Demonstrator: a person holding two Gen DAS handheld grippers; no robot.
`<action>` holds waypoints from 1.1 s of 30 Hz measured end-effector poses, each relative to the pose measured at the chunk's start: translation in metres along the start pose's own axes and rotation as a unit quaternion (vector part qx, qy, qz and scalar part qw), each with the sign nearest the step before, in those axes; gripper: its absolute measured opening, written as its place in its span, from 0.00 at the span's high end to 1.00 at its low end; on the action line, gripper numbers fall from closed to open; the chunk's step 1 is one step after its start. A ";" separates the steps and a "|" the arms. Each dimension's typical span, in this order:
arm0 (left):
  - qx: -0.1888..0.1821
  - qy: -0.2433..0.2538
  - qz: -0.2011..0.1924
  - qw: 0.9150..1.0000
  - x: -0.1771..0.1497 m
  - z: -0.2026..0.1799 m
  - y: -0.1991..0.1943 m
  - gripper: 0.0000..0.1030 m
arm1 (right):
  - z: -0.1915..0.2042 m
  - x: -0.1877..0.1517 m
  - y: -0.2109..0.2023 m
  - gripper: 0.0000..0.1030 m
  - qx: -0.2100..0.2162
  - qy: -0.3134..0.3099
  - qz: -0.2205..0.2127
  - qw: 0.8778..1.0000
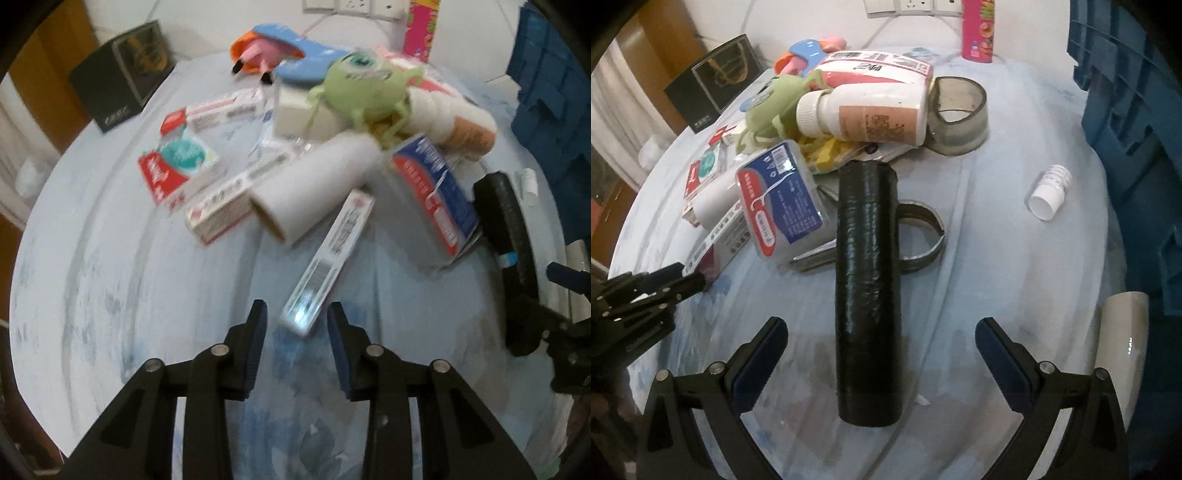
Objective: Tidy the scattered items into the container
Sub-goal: 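Grasp the red-lettered ointment box with the left tool while the right tool grasps the black wrapped cylinder, then carry the ointment box and black cylinder over the blue crate and release both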
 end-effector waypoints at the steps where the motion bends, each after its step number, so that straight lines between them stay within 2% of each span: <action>1: -0.005 0.011 -0.005 1.000 0.004 -0.006 0.001 0.56 | -0.001 0.001 0.000 0.00 -0.001 0.002 0.000 1.000; 2: -0.007 0.019 -0.006 1.000 0.008 -0.010 0.003 0.47 | -0.001 0.002 0.000 0.00 -0.002 0.006 0.000 1.000; 3: -0.007 0.027 -0.007 1.000 0.012 -0.012 0.005 0.43 | -0.003 0.004 -0.001 0.00 -0.003 0.011 -0.003 1.000; 10: -0.023 0.052 0.000 0.998 0.026 -0.017 0.021 0.46 | -0.003 0.015 0.004 0.01 -0.012 0.026 -0.006 1.000; 11: -0.026 0.054 0.001 0.998 0.028 -0.017 0.023 0.59 | -0.003 0.017 0.006 0.07 -0.014 0.027 -0.006 1.000; 12: -0.028 0.057 0.002 0.998 0.029 -0.016 0.025 0.73 | -0.003 0.018 0.007 0.25 -0.016 0.027 -0.006 0.999; 14: -0.033 0.062 0.004 0.998 0.033 -0.016 0.029 0.74 | -0.002 0.019 0.012 0.55 -0.015 0.034 -0.002 0.999; 19: -0.044 0.063 0.003 0.997 0.039 -0.014 0.035 0.74 | 0.000 0.017 0.025 0.56 -0.022 0.042 0.012 0.999; 20: -0.046 0.063 0.002 0.997 0.040 -0.014 0.035 0.74 | 0.001 0.016 0.026 0.58 -0.023 0.042 0.012 0.999; 21: -0.050 0.064 0.001 0.997 0.040 -0.015 0.034 0.77 | 0.004 0.017 0.028 0.66 -0.025 0.041 0.013 0.999; 23: -0.058 0.066 -0.001 0.996 0.038 -0.015 0.030 0.82 | 0.008 0.016 0.028 0.66 -0.026 0.040 0.013 0.999; 28: -0.069 0.063 -0.025 0.995 0.041 -0.008 0.001 0.82 | 0.021 0.018 0.014 0.67 -0.023 0.039 -0.001 0.999; 33: -0.075 0.055 -0.064 0.994 0.054 0.006 -0.042 0.82 | 0.046 0.031 -0.020 0.67 -0.019 0.023 -0.034 0.999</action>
Point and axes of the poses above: each gripper's, at about its wrist camera, not at the fingertips, and y roughly the way its jaws point, z to its left, x to its top, the point moved 7 cm from there along y, roughly the way its jaws point, and after that the axes turned 6 degrees about -z, right-handed, at the moved point
